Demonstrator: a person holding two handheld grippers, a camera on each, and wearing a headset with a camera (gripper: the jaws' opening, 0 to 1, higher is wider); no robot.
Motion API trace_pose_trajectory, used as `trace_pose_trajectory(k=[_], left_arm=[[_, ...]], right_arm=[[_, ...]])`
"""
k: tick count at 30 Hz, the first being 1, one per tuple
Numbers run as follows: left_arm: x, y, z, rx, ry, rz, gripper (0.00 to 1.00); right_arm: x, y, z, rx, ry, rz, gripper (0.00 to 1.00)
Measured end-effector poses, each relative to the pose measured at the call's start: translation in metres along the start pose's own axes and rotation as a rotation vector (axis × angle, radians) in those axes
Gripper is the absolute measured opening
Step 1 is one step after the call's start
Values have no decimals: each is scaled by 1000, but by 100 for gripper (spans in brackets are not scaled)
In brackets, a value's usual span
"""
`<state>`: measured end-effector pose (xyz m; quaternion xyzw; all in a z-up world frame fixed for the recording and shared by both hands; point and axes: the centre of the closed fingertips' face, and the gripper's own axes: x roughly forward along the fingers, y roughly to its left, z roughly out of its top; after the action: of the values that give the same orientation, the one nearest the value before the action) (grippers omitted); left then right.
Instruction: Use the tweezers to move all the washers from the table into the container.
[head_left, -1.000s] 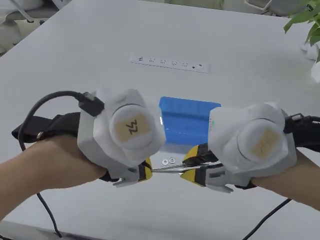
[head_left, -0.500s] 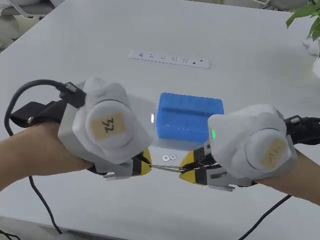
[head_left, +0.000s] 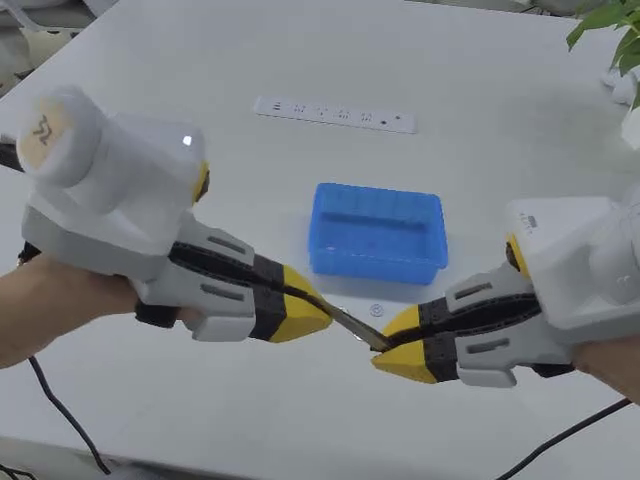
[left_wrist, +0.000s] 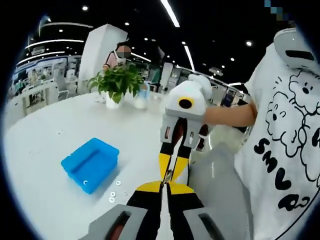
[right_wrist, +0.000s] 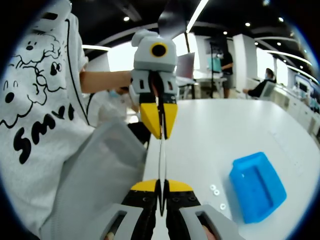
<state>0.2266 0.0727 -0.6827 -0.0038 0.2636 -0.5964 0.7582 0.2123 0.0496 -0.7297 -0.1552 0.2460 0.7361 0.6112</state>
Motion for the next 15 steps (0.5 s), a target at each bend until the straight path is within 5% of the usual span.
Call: trace_pose_trajectory(k=[3, 6, 10, 15], left_arm=[[0, -2, 12, -45, -97, -29, 6], [2, -1, 8, -41, -80, -24, 1], [1, -3, 16, -124, -157, -44, 1], [-3, -4, 24, -143, -201, -36, 0]], right_arm=[[-1, 0, 1, 11, -19, -5, 2], [-2, 3, 10, 38, -82, -5, 2], [-5, 4, 15, 53, -116, -3, 2], [-3, 4, 17, 61, -138, -8, 2]])
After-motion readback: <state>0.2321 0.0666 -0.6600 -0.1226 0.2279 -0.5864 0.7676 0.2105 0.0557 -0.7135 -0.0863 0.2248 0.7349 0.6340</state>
